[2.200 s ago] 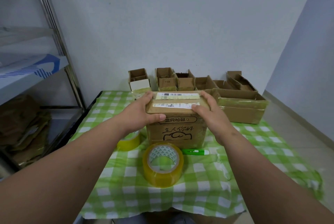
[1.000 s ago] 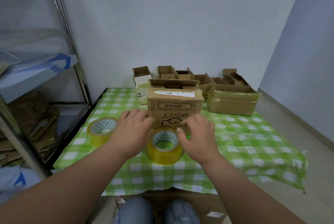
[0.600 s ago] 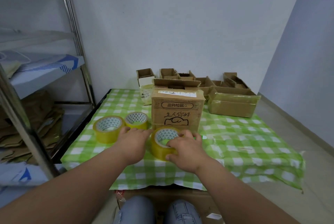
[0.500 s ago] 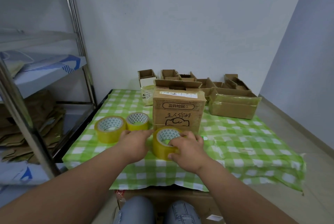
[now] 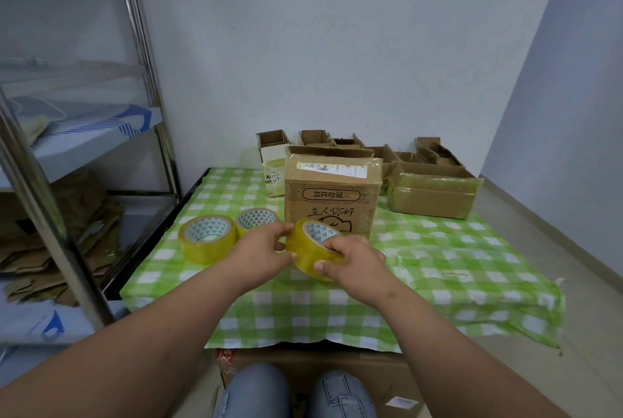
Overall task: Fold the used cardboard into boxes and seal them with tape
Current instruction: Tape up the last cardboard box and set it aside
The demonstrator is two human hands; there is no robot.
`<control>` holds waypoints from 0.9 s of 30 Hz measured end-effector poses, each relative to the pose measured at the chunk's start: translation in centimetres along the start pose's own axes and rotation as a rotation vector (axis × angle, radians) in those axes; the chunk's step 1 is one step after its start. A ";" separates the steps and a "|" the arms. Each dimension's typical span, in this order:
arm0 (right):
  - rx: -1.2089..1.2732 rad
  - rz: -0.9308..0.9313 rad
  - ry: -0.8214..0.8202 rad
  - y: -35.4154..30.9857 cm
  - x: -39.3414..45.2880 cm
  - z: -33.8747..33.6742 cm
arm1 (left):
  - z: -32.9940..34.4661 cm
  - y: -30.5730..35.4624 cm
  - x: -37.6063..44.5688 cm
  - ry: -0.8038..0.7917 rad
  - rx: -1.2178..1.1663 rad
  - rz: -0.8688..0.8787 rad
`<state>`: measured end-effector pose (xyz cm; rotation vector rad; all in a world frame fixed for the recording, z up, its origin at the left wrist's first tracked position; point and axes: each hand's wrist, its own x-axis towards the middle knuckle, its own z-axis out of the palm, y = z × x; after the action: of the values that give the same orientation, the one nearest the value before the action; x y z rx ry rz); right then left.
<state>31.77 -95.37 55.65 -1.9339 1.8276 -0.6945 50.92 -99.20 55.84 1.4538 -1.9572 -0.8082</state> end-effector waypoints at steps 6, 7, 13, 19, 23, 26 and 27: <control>0.024 -0.004 0.043 0.2 0.0 0.6 | 0.2 0.8 -0.4 0.060 -0.069 0.014; 0.032 -0.004 0.045 0.1 0.1 0.7 | 0.2 0.8 -0.3 0.068 -0.065 0.009; 0.176 -0.001 0.050 0.0 0.0 1.4 | 0.4 0.1 0.1 0.082 -0.179 -0.091; 0.194 -0.079 -0.005 -0.3 -0.3 0.7 | 0.4 -0.2 0.8 0.008 -0.466 -0.199; 0.211 -0.184 -0.076 0.3 0.0 0.5 | -0.2 -0.3 1.4 -0.019 -0.729 -0.329; 0.170 -0.216 -0.105 0.9 0.3 0.9 | -0.4 -0.6 1.9 -0.088 -0.829 -0.383; 0.160 -0.223 -0.105 1.1 0.5 1.0 | -0.4 -0.7 2.1 -0.095 -0.853 -0.387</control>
<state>31.50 -95.99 54.29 -2.0442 1.4624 -0.7672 51.14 -101.40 55.78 1.2482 -1.1184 -1.6474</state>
